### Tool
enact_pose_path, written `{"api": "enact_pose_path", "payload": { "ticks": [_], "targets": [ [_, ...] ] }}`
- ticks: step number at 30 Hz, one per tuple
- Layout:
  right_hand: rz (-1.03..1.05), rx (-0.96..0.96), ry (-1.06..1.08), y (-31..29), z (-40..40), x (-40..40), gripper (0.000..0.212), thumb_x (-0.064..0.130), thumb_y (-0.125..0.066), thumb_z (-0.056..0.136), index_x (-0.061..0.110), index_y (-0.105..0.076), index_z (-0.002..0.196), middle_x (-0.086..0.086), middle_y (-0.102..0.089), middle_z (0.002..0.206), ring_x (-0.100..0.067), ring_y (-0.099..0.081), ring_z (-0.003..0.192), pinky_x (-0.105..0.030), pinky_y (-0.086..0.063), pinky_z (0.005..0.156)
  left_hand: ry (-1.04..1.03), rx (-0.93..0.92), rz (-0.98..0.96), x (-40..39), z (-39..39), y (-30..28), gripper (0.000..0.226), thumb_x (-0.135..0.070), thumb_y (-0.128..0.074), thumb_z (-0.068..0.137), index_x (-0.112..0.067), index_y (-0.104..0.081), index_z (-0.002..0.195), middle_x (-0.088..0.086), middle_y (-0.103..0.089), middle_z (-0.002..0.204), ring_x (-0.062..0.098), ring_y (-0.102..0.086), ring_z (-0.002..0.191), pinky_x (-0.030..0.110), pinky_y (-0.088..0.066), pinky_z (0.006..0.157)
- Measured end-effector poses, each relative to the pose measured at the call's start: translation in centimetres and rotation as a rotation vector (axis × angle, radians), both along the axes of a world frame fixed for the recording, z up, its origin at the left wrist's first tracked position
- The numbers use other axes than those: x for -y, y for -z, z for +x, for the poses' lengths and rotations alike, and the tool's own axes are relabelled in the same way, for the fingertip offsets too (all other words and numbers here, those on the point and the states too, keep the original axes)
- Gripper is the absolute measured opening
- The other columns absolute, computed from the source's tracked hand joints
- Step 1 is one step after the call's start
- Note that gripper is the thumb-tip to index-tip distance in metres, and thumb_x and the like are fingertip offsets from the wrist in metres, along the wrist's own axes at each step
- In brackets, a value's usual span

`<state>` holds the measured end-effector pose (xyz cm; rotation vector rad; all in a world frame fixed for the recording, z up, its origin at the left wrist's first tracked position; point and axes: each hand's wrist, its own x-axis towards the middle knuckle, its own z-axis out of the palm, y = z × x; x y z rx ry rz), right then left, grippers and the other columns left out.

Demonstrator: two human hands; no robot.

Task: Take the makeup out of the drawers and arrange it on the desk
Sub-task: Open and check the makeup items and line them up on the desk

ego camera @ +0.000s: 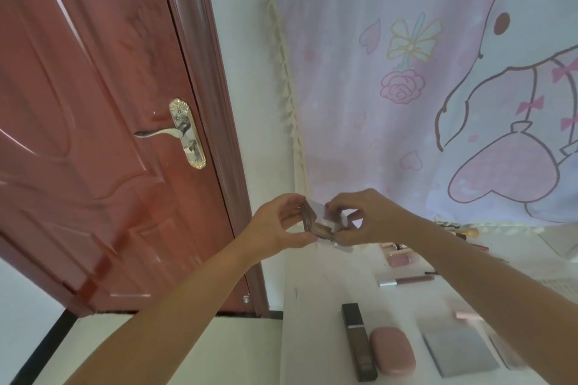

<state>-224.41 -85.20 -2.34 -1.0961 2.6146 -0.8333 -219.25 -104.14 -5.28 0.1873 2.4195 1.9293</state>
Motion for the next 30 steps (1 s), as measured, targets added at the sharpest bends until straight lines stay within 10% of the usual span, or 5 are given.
{"api": "enact_pose_path", "payload": {
  "ticks": [4,12,22,30],
  "targets": [
    [-0.028,0.141,0.096,2.2,-0.7,-0.1,0.027,0.011,-0.064,0.082,0.01,-0.066,0.11,0.003,-0.064,0.098,-0.007,-0.057,0.089,0.003,-0.043,0.069,0.05,0.136,0.055,0.4,0.7,2.3,0.056,0.017,-0.063,0.074,-0.031,-0.051,0.098,-0.018,-0.057,0.105,-0.003,-0.058,0.096,0.011,-0.052,0.076],
    [-0.163,0.624,0.338,12.6,0.0,0.9,0.027,0.011,-0.055,0.089,-0.003,-0.058,0.112,-0.011,-0.057,0.094,-0.024,-0.058,0.089,-0.035,-0.056,0.078,0.08,0.432,-0.099,0.8,3.4,13.2,0.062,0.02,-0.062,0.072,-0.012,-0.05,0.123,-0.005,-0.061,0.1,0.003,-0.063,0.084,0.015,-0.053,0.076],
    [0.25,0.554,0.291,20.3,1.1,3.3,0.035,0.03,-0.039,0.097,0.005,-0.052,0.119,-0.012,-0.057,0.122,-0.023,-0.05,0.106,-0.021,-0.029,0.082,-0.012,0.506,-0.34,-1.2,7.0,19.9,0.049,0.011,-0.064,0.073,-0.007,-0.058,0.118,0.003,-0.063,0.091,0.008,-0.054,0.071,0.002,-0.042,0.062],
    [0.405,0.506,0.245,20.8,0.5,3.9,0.042,0.036,-0.03,0.098,0.009,-0.049,0.124,-0.016,-0.058,0.115,-0.028,-0.051,0.11,-0.031,-0.036,0.09,-0.048,0.523,-0.559,-2.4,7.2,20.5,0.044,-0.004,-0.06,0.08,-0.009,-0.05,0.123,0.01,-0.063,0.111,0.025,-0.059,0.101,0.026,-0.045,0.082]
  ]
}}
